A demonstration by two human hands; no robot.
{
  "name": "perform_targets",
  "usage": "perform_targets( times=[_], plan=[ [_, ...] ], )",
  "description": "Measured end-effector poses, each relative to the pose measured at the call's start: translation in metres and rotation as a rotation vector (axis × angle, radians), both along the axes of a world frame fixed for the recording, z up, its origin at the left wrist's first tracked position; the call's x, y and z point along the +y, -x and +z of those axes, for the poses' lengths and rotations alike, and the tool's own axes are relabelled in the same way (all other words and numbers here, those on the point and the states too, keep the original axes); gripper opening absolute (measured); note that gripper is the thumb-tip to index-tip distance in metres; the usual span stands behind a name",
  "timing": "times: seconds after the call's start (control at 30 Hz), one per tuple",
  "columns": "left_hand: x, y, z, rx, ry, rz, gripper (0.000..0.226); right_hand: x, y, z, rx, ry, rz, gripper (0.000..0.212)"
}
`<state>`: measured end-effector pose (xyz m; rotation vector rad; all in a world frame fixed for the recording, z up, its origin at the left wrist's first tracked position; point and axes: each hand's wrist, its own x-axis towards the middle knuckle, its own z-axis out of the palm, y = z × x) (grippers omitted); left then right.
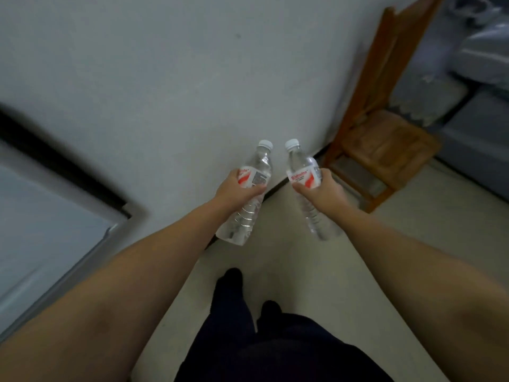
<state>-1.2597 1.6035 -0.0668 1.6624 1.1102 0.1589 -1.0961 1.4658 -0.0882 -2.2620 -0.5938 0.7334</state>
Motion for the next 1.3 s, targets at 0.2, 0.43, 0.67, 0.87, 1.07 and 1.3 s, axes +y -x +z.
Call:
perform_targets(
  times=[0.2,0.43,0.67,0.87,1.07,1.3],
  plan=[
    [0.011,-0.070,-0.008,0.036,-0.025,-0.329,0.070,-0.036,-0.032,-0.008,0.036,0.035,-0.343,0.074],
    [0.040,-0.134,-0.003,0.046,0.007,-0.584,0.066,-0.048,-0.051,-0.013,0.062,-0.004,-0.613,0.068],
    [0.023,-0.208,-0.007,0.077,-0.034,-0.830,0.066,-0.082,-0.061,-0.016,0.022,0.003,-0.844,0.061],
    [-0.030,-0.269,-0.011,0.077,-0.037,-1.007,0.069,-0.130,-0.074,-0.020,0.038,0.011,-1.027,0.067],
    [-0.106,-0.340,-0.017,0.040,-0.015,-1.149,0.066,-0.196,-0.112,-0.020,0.005,0.030,-1.163,0.054],
    [-0.204,-0.434,-0.015,0.068,-0.056,-1.286,0.070,-0.281,-0.168,-0.010,0.013,0.061,-1.285,0.058]
  ],
)
